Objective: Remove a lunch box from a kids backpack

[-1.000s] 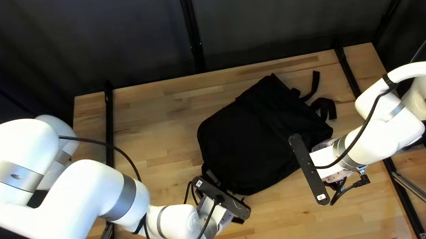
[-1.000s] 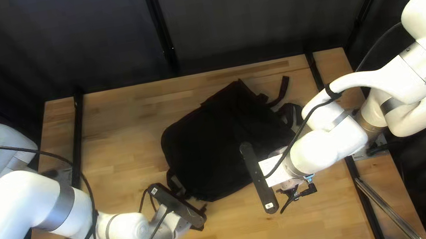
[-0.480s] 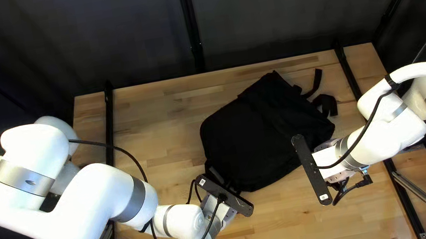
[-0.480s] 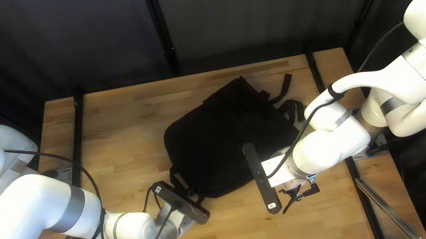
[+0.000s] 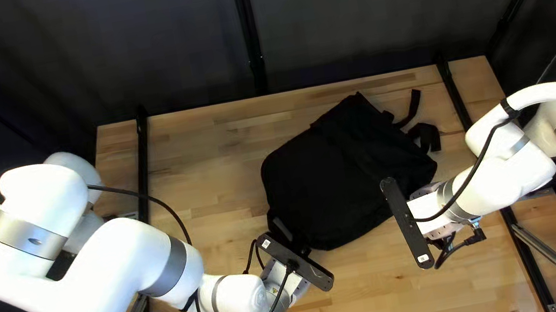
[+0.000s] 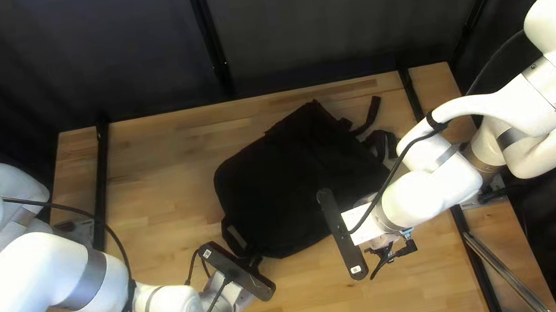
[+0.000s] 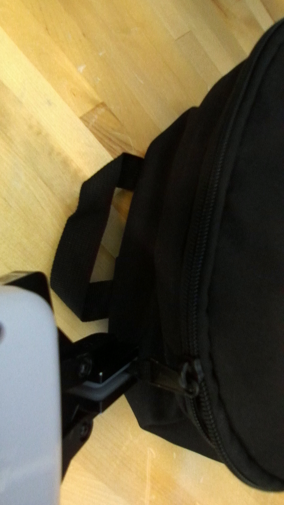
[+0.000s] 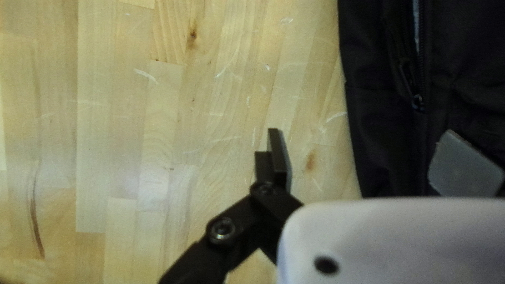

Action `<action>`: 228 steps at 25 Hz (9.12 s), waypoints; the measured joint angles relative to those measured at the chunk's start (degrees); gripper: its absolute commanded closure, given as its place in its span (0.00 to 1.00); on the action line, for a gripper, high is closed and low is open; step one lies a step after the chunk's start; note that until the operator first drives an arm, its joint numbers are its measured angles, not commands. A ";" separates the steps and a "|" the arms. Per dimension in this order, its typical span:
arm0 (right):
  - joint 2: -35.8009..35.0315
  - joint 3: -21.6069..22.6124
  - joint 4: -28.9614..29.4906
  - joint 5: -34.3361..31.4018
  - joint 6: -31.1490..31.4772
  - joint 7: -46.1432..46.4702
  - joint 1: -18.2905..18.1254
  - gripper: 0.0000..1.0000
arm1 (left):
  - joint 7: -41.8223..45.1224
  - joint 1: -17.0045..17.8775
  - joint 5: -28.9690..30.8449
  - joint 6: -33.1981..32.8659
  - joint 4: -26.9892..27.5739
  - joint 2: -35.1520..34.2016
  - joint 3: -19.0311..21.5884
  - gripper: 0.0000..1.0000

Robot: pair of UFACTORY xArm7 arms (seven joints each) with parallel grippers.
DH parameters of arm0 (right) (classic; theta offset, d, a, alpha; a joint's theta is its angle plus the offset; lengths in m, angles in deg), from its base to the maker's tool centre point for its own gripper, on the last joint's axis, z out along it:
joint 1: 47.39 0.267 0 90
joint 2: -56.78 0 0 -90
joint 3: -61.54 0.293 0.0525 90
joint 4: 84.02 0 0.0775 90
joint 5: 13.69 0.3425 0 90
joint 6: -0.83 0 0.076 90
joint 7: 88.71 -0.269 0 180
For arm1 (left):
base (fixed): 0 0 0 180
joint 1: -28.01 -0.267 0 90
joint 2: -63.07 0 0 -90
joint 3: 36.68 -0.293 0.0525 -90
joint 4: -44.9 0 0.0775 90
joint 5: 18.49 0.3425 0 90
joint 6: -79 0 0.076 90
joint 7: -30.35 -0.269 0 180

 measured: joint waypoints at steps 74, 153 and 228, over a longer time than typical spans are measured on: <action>-27.52 6.92 16.36 -58.28 2.77 -32.37 -11.21 1.00 | -1.93 -3.63 -3.22 -6.96 -5.09 -8.54 -0.17 1.00; -35.18 8.71 25.15 -57.10 1.85 -25.35 -8.39 0.00 | -12.10 -13.40 -1.41 -16.75 -24.76 -30.58 -10.62 1.00; 5.29 1.89 1.65 -10.98 23.37 0.03 -9.43 0.00 | -17.75 -11.88 -6.55 -14.17 -23.63 -32.14 -9.40 1.00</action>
